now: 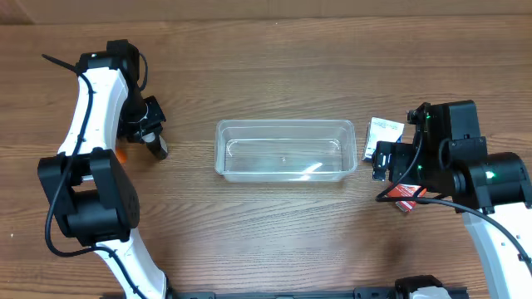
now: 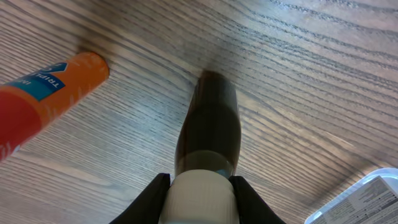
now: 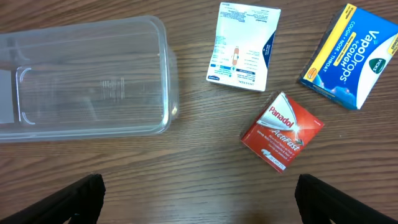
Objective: Pack container
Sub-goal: 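Grasp the dark bottle with the left gripper, then carry the bottle into the container's left end and release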
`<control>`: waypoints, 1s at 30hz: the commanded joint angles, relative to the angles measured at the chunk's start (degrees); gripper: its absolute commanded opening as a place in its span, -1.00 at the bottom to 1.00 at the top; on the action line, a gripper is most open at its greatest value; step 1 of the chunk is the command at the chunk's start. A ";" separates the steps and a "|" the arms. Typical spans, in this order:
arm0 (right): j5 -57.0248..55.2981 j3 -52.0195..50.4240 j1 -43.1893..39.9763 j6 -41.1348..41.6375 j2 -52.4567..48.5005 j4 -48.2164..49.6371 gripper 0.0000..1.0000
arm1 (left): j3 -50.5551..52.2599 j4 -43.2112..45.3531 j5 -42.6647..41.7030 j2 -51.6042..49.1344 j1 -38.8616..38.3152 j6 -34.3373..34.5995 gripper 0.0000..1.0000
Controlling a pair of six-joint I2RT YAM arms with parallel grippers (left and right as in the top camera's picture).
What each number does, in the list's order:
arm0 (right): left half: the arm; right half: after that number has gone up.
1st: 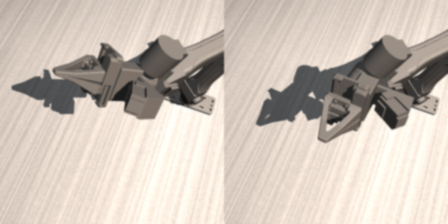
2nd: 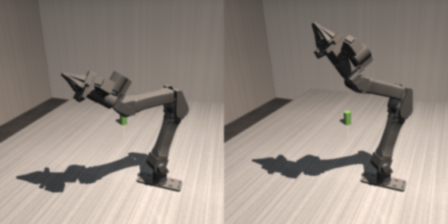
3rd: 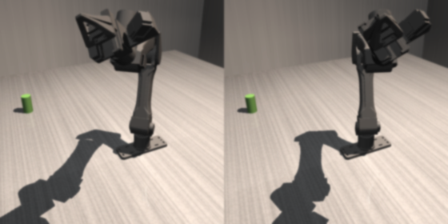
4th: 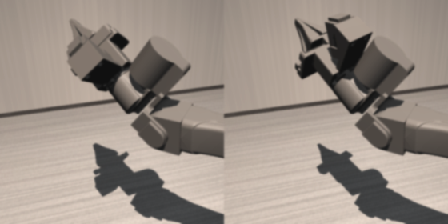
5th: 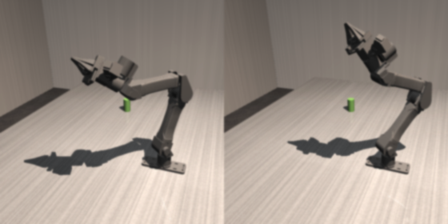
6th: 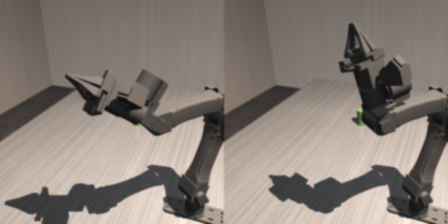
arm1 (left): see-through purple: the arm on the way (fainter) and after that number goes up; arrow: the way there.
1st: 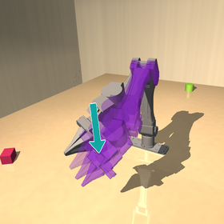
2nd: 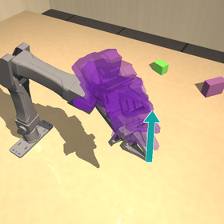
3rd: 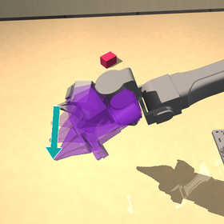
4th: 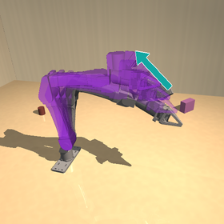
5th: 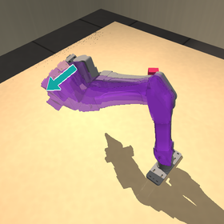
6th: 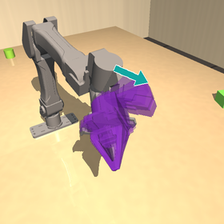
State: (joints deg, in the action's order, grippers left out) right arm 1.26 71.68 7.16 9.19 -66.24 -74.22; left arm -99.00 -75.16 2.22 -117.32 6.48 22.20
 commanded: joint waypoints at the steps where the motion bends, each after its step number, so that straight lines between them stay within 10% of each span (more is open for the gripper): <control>1: -0.31 1.55 -0.15 0.00 0.31 0.17 1.00 | -1.53 -0.39 0.57 0.24 -0.28 0.13 -0.61; 12: -0.26 1.57 -0.15 0.00 0.31 0.15 1.00 | -7.48 -4.81 1.88 25.75 -27.15 3.76 -0.69; 30: -0.26 1.55 -0.15 0.02 0.31 -0.35 1.00 | -3.48 -1.38 3.96 0.39 -31.91 5.07 -0.67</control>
State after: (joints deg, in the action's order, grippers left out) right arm 1.23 71.68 7.16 9.21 -66.26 -74.65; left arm -102.35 -76.82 5.26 -116.51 -25.85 27.27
